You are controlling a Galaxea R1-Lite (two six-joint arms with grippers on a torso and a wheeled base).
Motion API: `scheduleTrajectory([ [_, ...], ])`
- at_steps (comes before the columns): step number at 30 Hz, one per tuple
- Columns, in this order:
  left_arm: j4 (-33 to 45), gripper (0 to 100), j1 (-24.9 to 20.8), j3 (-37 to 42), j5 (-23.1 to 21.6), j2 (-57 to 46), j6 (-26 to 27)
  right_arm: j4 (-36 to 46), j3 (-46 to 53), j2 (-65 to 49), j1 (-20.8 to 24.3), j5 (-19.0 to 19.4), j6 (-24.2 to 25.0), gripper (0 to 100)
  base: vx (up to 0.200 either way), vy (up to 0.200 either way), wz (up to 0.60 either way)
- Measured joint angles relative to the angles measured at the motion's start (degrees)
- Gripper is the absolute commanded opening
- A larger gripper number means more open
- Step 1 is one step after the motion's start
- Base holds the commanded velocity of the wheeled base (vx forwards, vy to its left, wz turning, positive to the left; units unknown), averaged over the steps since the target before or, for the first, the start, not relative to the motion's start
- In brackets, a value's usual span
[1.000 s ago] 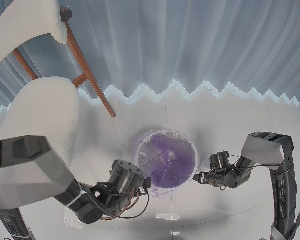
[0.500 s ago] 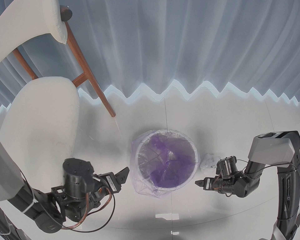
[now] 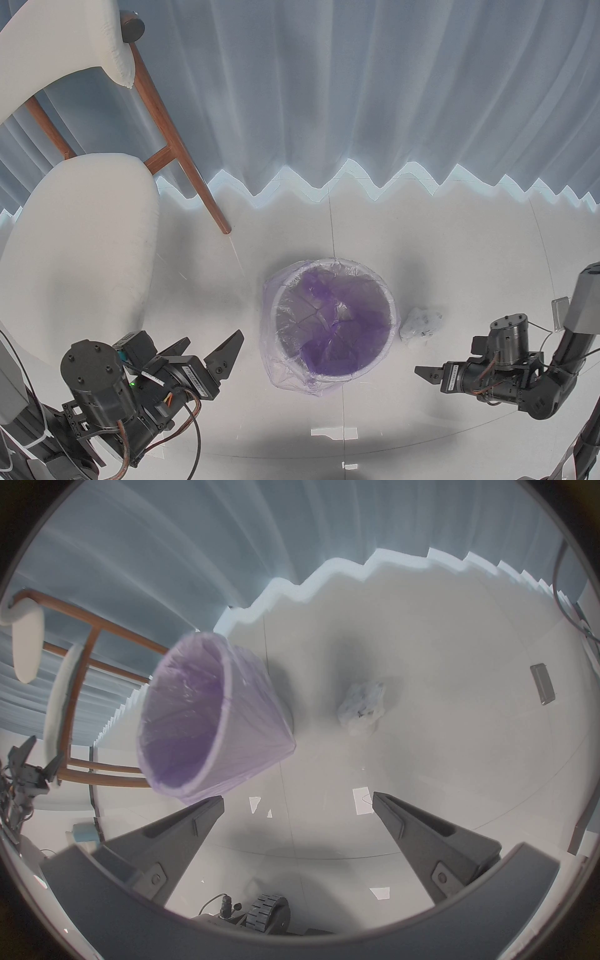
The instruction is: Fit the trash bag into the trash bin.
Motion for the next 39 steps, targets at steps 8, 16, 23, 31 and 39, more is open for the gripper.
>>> scheduleTrajectory([
  [8,-3.8,100,1.3,1.1,-5.9,-2.8,3.2,0.0,6.5,-14.1,-4.4,3.2,-0.8,100,0.0,0.0,0.0],
  [16,-4.4,100,5.8,-2.1,-10.1,-6.1,6.0,1.2,4.1,-20.9,-15.5,8.9,-4.7,100,0.0,0.0,0.0],
  [23,0.3,100,11.1,-10.3,-10.6,-7.4,4.6,14.9,-7.3,-21.4,-18.0,9.4,-5.7,100,0.0,0.0,0.0],
  [31,12.8,100,12.6,-19.4,-10.8,-10.3,3.0,35.4,-23.3,-15.8,-18.5,6.6,-8.0,100,0.0,0.0,0.0],
  [39,16.4,100,12.5,-22.3,-10.7,-15.1,4.9,35.1,-32.5,-2.5,-18.6,5.0,-9.1,100,0.0,0.0,0.0],
])
